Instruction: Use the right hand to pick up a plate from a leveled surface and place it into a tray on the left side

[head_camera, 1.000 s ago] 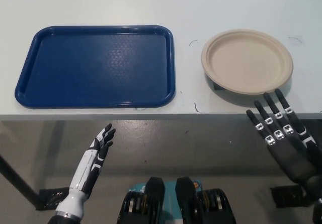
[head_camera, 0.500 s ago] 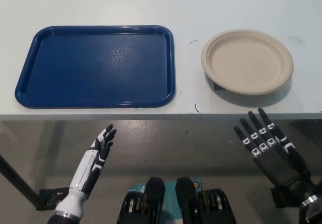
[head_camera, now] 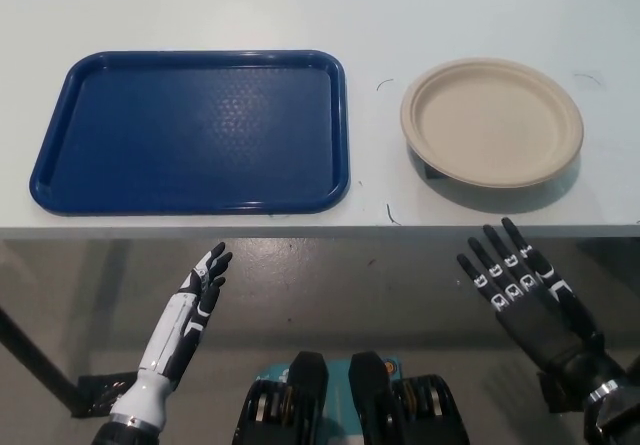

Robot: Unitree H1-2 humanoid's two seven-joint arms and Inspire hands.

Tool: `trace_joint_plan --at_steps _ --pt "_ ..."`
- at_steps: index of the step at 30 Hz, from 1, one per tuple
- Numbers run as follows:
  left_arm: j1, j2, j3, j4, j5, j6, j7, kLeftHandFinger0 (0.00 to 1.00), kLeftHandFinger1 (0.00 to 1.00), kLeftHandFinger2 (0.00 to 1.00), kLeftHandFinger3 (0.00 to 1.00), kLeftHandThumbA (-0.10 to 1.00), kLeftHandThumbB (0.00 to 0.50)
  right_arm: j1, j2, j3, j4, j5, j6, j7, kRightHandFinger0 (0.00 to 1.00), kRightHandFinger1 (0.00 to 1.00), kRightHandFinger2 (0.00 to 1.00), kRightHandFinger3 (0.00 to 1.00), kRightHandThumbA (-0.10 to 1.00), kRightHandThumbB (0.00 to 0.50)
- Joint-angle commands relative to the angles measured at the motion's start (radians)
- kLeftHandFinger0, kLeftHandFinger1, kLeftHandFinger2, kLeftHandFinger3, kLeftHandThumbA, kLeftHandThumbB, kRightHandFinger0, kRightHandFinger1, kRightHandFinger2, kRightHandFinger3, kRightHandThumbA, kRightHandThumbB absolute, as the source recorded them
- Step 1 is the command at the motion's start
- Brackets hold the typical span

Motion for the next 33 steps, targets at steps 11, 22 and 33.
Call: trace_joint_plan --at_steps 11,22,33 --pt "-0.03 0.009 -0.006 -0.02 0.005 -0.014 -0.007 1.0 1.0 1.0 1.0 1.0 0.5 -0.093 0.006 -0.037 0.033 -0.03 0.004 -0.014 1.0 1.0 1.0 1.0 1.0 0.41" --pt "-0.043 0.015 -0.008 -0.023 -0.002 -0.011 -0.015 1.0 1.0 1.0 1.0 1.0 0.5 -0.153 0.01 -0.054 0.133 -0.084 0.004 0.002 1.0 1.0 1.0 1.0 1.0 0.41" --pt "-0.049 0.016 -0.009 -0.005 -0.005 -0.036 -0.021 1.0 1.0 1.0 1.0 1.0 0.5 -0.21 0.006 -0.071 0.189 -0.119 0.004 0.004 1.0 1.0 1.0 1.0 1.0 0.397"
